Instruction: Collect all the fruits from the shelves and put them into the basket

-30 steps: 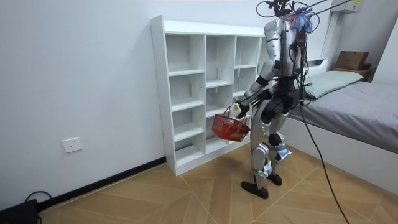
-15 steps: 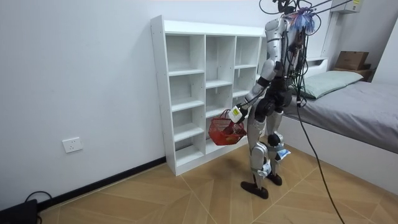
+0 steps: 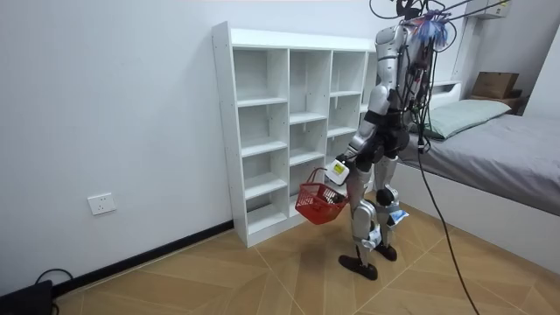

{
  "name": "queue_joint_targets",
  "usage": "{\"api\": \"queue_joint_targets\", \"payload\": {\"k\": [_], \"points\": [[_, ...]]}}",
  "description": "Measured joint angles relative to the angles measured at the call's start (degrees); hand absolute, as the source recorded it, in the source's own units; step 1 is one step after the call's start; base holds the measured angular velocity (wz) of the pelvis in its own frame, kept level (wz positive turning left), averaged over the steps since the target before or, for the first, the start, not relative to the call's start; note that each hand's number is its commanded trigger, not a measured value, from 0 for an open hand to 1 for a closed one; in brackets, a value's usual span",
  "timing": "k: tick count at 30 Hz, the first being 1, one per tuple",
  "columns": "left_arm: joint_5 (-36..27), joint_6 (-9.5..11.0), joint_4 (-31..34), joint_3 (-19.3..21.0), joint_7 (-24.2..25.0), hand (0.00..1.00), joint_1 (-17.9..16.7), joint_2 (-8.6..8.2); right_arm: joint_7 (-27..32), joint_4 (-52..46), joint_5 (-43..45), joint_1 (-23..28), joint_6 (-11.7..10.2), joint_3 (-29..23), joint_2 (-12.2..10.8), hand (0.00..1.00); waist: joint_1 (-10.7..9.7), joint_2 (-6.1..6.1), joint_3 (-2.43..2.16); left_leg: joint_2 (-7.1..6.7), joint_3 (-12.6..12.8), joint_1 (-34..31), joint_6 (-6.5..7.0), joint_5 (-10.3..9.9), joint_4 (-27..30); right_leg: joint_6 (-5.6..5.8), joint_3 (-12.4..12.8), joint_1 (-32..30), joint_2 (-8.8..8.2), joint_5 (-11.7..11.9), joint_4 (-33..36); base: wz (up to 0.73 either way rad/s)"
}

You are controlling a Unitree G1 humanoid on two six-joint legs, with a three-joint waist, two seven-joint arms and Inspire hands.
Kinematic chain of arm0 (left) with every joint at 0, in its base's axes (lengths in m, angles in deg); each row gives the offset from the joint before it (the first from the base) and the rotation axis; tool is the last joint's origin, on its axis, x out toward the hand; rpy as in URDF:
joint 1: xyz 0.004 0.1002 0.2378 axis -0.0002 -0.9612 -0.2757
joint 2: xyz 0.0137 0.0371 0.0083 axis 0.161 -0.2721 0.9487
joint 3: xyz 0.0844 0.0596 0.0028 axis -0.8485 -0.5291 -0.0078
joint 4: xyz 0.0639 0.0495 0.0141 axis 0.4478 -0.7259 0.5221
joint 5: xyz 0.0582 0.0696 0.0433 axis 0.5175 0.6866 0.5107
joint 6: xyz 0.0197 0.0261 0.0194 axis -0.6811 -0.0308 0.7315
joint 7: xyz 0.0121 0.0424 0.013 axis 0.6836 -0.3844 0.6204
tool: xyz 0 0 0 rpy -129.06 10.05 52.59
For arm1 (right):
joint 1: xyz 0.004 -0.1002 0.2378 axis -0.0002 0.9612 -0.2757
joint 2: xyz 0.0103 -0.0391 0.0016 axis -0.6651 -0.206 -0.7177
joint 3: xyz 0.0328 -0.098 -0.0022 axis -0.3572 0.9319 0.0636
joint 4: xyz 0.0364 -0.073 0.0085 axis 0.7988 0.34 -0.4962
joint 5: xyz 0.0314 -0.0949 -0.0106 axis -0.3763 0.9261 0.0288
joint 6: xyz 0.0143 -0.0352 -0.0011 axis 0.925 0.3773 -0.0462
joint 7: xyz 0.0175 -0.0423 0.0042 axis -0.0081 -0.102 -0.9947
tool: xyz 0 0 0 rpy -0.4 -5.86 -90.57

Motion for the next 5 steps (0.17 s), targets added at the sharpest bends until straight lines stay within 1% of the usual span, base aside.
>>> {"api": "queue_joint_targets", "payload": {"k": [3,4,5], "points": [[0.01,-2.11,-0.23,0.94,-0.22,1.00,-0.12,-0.04,-0.65,1.66,-1.58,-0.29,0.22,-0.64,-0.16,0.00,0.00,0.07,0.02,0.02,0.02,0.49,-0.04,-0.26,-0.07,0.04,0.83,0.26,0.33,0.03,-0.11,-0.09],[0.01,-2.38,-0.25,0.97,-0.25,1.00,-0.15,-0.04,-0.82,1.83,-1.72,-0.26,0.31,-0.82,-0.17,0.00,0.00,0.09,0.02,0.03,0.02,0.76,-0.06,-0.37,-0.13,0.06,0.91,0.49,0.34,0.02,-0.17,-0.10],[0.05,-2.98,-0.25,0.98,-0.31,1.00,-0.16,-0.04,-1.08,1.92,-2.27,-0.19,0.84,-1.12,-0.19,0.00,-0.02,0.12,-0.02,0.05,0.02,1.12,-0.08,-0.56,-0.14,0.11,1.08,0.81,0.35,-0.03,-0.19,-0.06]]}}
